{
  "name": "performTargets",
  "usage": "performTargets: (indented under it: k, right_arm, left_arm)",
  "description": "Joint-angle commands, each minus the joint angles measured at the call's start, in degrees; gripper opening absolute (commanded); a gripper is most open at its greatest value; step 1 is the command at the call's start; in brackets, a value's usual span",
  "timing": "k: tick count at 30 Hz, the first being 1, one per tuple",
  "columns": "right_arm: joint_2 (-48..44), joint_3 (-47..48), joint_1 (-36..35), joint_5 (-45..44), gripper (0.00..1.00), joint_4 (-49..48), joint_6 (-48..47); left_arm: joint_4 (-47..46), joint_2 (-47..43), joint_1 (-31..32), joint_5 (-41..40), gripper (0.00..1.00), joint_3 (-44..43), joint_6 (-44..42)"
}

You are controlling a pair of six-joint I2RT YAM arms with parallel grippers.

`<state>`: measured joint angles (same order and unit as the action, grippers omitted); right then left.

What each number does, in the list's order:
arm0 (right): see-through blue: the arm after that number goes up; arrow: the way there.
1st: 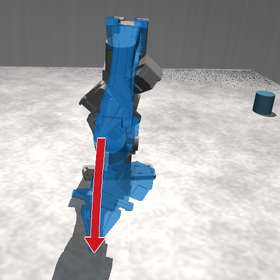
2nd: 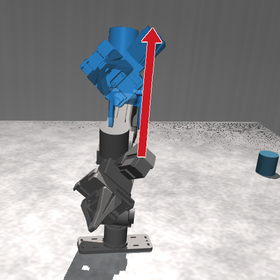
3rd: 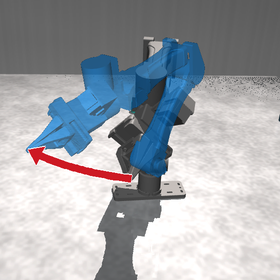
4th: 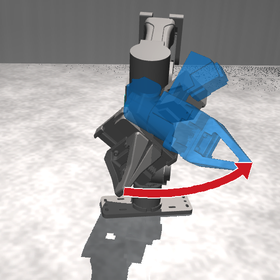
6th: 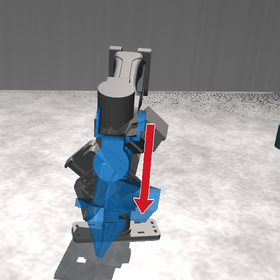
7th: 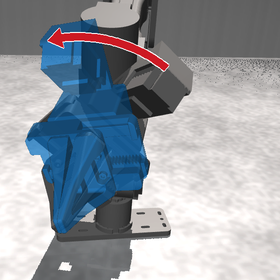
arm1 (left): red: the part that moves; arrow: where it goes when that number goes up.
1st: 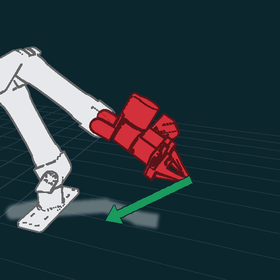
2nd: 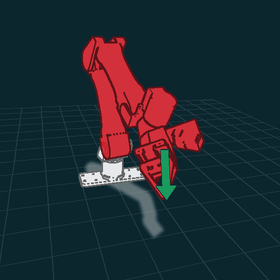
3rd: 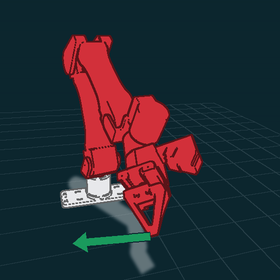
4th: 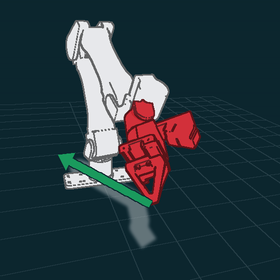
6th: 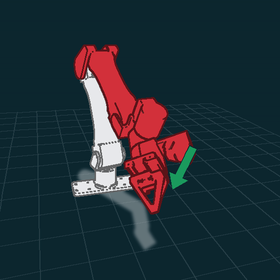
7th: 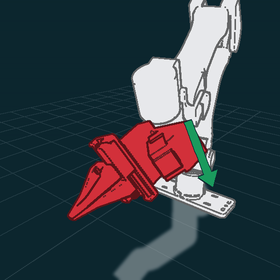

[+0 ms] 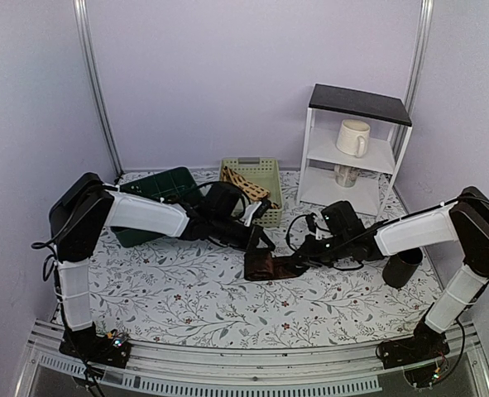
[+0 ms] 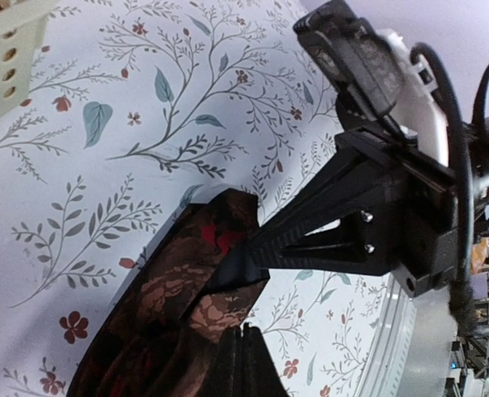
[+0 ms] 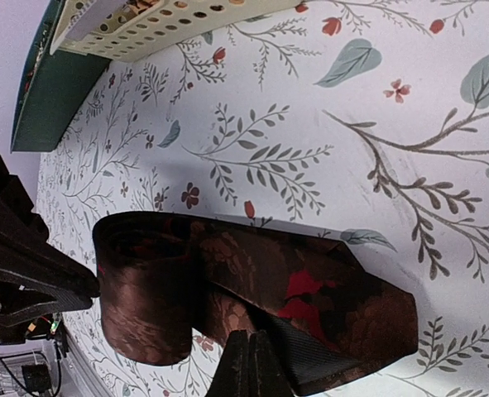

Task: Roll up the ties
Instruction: Roll the tie at the center of the board.

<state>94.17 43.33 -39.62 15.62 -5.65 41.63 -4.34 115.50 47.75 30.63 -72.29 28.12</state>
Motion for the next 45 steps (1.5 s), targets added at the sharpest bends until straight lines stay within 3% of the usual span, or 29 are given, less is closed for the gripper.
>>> performTargets:
  k: [1,7,16,23,29,35,40,45]
  right_arm:
    - [-2.38,1.51,-1.11,1.98,0.00,-1.82,1.29]
    - [-0.25,5.22,-4.33,1.61,0.18,-1.69,2.73]
    - [5.84,12.33,-7.01,-0.98,0.27,7.53,1.81]
    - [9.83,15.93,-7.43,-0.42,0.28,11.57,-0.30]
    - [11.38,16.33,-7.28,-2.97,0.20,13.50,-2.87]
    - [11.42,15.37,-7.10,-3.75,0.18,12.55,-3.65]
    - [12.35,14.84,-6.53,-3.58,0.17,10.89,-4.00]
    - [11.75,13.08,-5.79,-3.40,0.17,9.46,-3.60]
  left_arm:
    - [2.72,-5.36,0.22,-4.30,0.00,0.13,-0.68]
    - [3.50,-10.02,-2.56,-9.30,0.02,5.47,0.00]
    - [1.19,-10.23,-6.35,-7.58,0.00,15.01,1.90]
    - [-3.45,-6.98,-6.77,-5.81,0.00,18.37,3.47]
    - [-6.13,-4.49,-6.80,-2.25,0.00,18.85,4.18]
    - [-13.96,-3.36,-6.15,0.88,0.00,21.32,7.23]
    - [-14.05,0.61,-6.08,-0.69,0.00,20.24,6.57]
    - [-16.91,1.00,-6.00,2.63,0.00,19.34,6.72]
